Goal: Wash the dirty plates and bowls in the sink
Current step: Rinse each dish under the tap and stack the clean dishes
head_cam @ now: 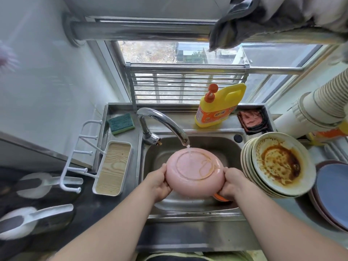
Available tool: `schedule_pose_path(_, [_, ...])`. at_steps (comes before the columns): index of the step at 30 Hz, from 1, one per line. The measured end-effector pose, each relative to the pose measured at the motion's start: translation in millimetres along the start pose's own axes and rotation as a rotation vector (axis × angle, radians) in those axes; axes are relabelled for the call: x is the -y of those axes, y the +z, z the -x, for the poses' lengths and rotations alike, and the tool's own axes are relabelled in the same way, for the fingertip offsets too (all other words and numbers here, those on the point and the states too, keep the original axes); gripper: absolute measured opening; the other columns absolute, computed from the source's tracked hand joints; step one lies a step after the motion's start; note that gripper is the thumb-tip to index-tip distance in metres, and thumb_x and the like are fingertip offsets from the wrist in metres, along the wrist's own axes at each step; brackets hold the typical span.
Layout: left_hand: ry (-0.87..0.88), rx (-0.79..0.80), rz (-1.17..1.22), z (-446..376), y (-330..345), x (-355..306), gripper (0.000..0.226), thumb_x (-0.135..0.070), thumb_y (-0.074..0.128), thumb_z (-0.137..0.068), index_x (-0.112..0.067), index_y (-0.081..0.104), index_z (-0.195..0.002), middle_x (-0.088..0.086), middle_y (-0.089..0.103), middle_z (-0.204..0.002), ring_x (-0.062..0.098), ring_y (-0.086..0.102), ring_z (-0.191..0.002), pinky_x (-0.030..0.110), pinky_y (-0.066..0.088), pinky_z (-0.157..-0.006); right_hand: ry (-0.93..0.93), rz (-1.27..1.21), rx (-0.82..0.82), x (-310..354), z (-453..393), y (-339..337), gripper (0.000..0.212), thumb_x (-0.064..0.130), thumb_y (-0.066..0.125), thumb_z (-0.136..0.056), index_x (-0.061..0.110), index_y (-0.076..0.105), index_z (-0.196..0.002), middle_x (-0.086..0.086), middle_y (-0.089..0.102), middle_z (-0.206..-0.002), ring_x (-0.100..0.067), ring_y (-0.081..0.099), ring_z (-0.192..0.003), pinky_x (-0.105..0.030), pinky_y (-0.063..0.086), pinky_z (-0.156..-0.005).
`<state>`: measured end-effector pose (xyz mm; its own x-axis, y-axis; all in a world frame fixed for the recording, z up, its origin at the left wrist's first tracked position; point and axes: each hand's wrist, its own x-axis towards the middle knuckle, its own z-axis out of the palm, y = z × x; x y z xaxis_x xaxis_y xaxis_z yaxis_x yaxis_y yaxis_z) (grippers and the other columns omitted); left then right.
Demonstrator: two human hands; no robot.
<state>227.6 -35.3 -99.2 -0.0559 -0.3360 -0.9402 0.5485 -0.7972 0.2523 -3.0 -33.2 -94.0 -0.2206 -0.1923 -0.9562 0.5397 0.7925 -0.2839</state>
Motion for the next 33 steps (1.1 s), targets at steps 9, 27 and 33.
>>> schedule_pose_path(9, [-0.087, -0.128, 0.069, -20.9, -40.5, 17.3, 0.034, -0.031, 0.036, -0.115, -0.009, 0.059, -0.104, 0.009, 0.069, -0.060, 0.022, 0.070, -0.061, 0.031, 0.053, -0.062, -0.160, 0.193, 0.224, 2.4, 47.1, 61.9, 0.017, 0.013, 0.050, -0.110, 0.010, 0.065, -0.116, -0.017, 0.075, -0.104, -0.033, 0.072, -0.092, -0.049, 0.059, -0.077])
schedule_pose_path(27, [-0.201, -0.022, 0.216, -26.3, -14.9, 17.4, 0.057, -0.068, 0.036, -0.105, -0.019, 0.064, -0.116, 0.022, 0.064, -0.124, 0.045, 0.064, -0.112, 0.064, 0.050, -0.100, -0.415, 0.511, 0.380, -0.8, 41.1, -2.7, 0.020, 0.011, 0.053, -0.110, 0.016, 0.072, -0.115, -0.004, 0.068, -0.085, -0.016, 0.063, -0.071, -0.031, 0.055, -0.063])
schedule_pose_path(33, [-0.104, -0.019, 0.141, -19.6, -6.3, 18.0, 0.053, -0.062, 0.037, -0.107, -0.014, 0.060, -0.110, 0.022, 0.064, -0.123, 0.045, 0.064, -0.118, 0.066, 0.051, -0.102, -0.300, 0.280, 0.373, -4.6, 37.1, -16.0, 0.033, 0.030, 0.041, -0.114, 0.014, 0.067, -0.101, -0.004, 0.070, -0.083, -0.016, 0.062, -0.074, -0.033, 0.049, -0.074])
